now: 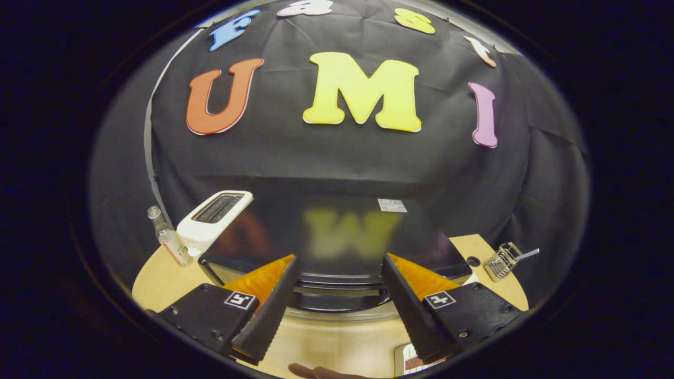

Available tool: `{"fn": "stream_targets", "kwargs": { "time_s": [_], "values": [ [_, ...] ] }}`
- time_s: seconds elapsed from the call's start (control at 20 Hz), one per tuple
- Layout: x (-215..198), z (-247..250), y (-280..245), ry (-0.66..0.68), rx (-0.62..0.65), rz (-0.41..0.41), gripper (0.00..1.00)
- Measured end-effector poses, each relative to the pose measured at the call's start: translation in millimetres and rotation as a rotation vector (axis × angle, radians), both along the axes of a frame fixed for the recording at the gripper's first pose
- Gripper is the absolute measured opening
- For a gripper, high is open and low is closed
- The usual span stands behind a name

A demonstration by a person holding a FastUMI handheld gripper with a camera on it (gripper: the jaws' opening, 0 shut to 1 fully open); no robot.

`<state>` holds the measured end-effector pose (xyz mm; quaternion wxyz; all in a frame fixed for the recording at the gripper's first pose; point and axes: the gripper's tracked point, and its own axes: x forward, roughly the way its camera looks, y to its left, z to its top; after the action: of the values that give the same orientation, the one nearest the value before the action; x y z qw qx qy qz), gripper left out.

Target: Open the toaster oven, put the food inside, and close the toaster oven door.

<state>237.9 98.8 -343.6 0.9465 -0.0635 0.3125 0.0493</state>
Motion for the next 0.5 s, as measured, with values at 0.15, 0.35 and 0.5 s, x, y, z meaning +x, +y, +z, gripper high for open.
{"fn": "stream_targets", "kwargs": {
  "time_s": [0.15,0.35,0.5],
  "values": [
    [-2.9,-1.7,-0.9,0.01,0.059,-0.012,1.0],
    [-18.4,-2.3,-2.7,0.002,0.055,-0.013,1.0],
    [-37.2,-0.7,-6.7,-0.013,0.064,-0.012,1.0]
  ]
}}
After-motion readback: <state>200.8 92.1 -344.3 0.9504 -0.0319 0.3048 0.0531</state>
